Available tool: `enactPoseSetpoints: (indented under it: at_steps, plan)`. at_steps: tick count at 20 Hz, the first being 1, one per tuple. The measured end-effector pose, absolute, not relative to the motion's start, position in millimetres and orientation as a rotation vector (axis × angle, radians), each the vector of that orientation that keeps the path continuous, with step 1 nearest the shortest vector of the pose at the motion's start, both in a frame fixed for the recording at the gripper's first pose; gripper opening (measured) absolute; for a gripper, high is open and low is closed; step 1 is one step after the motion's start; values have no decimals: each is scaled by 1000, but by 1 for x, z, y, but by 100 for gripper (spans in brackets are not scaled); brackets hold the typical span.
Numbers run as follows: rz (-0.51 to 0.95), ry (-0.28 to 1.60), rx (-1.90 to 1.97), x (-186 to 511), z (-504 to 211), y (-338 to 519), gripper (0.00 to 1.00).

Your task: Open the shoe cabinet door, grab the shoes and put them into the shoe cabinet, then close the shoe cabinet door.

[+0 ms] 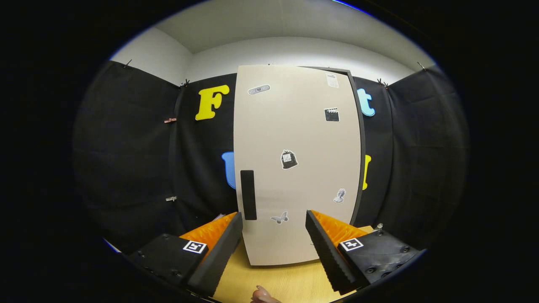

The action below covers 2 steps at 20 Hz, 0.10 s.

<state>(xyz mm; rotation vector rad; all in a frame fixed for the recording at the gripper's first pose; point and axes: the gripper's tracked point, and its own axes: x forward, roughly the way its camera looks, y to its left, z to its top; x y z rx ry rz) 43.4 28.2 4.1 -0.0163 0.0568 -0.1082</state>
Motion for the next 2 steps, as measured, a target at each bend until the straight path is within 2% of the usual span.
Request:
enactPoseSetpoints:
  at_steps: [2]
  plan:
    - [-110, 56, -20, 43, 5, 33, 99]
